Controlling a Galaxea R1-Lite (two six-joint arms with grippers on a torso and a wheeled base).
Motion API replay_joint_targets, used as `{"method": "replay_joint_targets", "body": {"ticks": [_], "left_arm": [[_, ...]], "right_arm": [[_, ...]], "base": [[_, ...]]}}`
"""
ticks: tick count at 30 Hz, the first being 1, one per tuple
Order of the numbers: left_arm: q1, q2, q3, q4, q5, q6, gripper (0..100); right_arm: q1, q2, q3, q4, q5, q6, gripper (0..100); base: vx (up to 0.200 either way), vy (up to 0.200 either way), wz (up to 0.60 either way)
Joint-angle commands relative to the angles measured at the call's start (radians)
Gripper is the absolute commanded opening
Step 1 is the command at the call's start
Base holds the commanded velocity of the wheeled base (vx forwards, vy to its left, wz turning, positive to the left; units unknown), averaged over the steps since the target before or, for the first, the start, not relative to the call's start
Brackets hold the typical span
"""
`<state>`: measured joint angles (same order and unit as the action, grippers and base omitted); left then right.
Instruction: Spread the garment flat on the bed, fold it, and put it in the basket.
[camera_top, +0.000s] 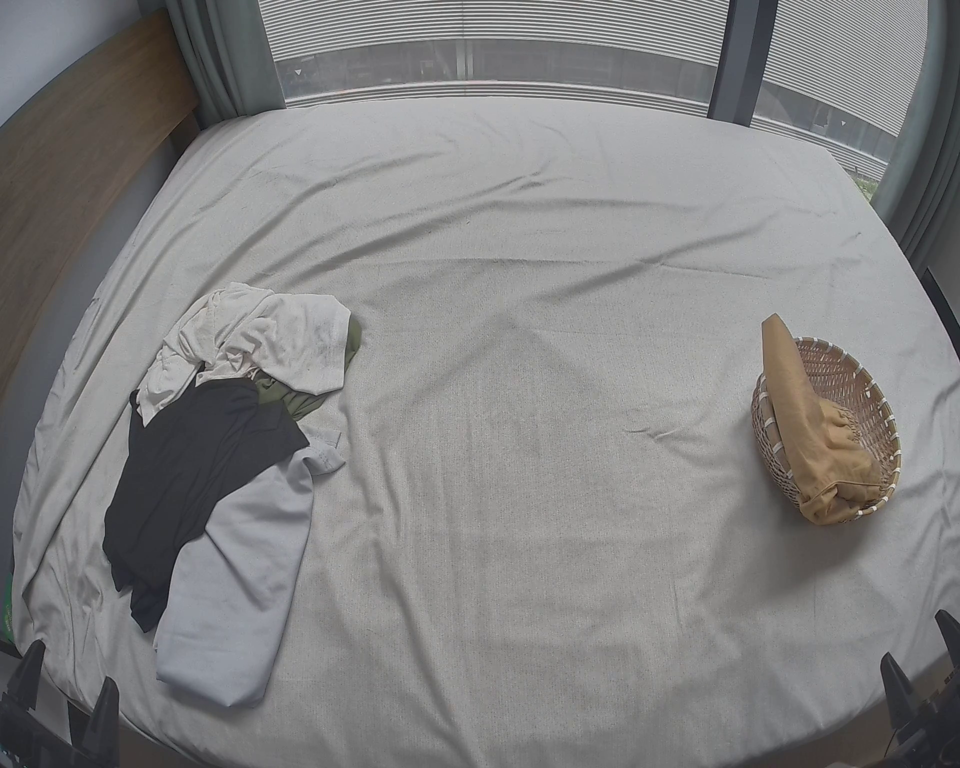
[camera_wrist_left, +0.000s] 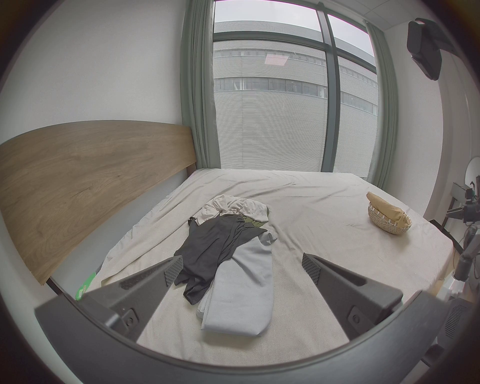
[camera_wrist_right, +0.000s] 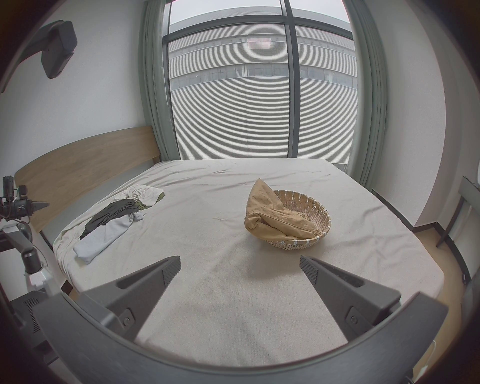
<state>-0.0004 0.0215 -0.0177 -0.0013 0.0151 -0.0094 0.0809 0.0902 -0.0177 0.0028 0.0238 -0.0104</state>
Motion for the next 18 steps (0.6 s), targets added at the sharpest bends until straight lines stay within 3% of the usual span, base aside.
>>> {"method": "replay_joint_targets", "body": {"ticks": [1,5,8,9,11,18], "left_arm": [[0.007,-0.021,0.018,0.001,0.0,0.0,100],[0.007,-0.021,0.018,0.001,-0.003,-0.001,100],[0.007,-0.021,0.018,0.001,-0.003,-0.003,100],[0.007,-0.021,0.018,0.0,-0.001,-0.004,100],[0.007,-0.021,0.018,0.001,-0.001,-0.004,100],[0.005,-0.021,0.018,0.001,-0.003,-0.001,100]], "right_arm": [[0.002,0.006,0.018,0.002,0.002,-0.003,100],[0.057,0.036,0.018,0.002,0.002,-0.005,100],[0.057,0.043,0.018,0.002,-0.001,0.003,100],[-0.024,0.016,0.018,0.002,-0.004,0.01,100],[-0.095,-0.061,0.018,0.002,-0.002,0.006,100],[-0.09,-0.09,0.018,0.002,-0.019,0.012,100]], "base": [[0.0,0.0,0.0],[0.0,0.0,0.0],[0.0,0.0,0.0],[0.0,0.0,0.0],[0.0,0.0,0.0],[0.0,0.0,0.0]]}}
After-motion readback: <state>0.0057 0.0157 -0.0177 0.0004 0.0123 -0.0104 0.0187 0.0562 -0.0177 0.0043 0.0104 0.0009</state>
